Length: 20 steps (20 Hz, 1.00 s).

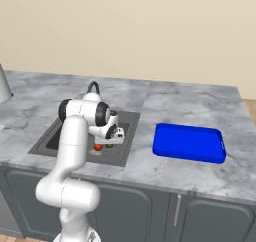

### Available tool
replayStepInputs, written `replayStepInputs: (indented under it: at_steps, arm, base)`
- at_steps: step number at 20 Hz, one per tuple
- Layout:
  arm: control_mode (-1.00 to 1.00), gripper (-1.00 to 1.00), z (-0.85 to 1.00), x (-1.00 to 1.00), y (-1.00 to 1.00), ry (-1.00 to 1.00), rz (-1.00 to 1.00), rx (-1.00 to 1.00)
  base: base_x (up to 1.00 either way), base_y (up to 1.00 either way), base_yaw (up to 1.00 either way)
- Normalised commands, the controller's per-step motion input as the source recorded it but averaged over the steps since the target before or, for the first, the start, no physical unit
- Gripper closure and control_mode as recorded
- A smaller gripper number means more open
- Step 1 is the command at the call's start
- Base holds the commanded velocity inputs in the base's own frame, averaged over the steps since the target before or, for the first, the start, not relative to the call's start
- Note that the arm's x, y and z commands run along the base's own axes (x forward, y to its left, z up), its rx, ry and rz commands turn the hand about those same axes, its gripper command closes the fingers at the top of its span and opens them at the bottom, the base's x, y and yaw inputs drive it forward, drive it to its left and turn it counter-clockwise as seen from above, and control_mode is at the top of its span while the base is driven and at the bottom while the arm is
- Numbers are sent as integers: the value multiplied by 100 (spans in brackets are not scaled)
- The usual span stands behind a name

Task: Pick up all produce items and place them in the sink. Turn on the sink faucet to wash them. Then turn the sink off and put them in the tray.

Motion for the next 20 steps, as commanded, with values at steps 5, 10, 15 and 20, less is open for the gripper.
replayStepInputs:
  at_steps: [5, 10, 15, 20]
  arm:
    - [-100, 100, -33, 28, 0, 4, 0, 0]
    - [-100, 100, -24, 4, 0, 5, 0, 0]
    - [-100, -100, -34, 5, 0, 2, 1, 0]
    - [-100, -100, -2, 0, 0, -2, 3, 1]
  base:
    - [0, 0, 0]
    - [0, 0, 0]
    - [0, 0, 0]
    - [0, 0, 0]
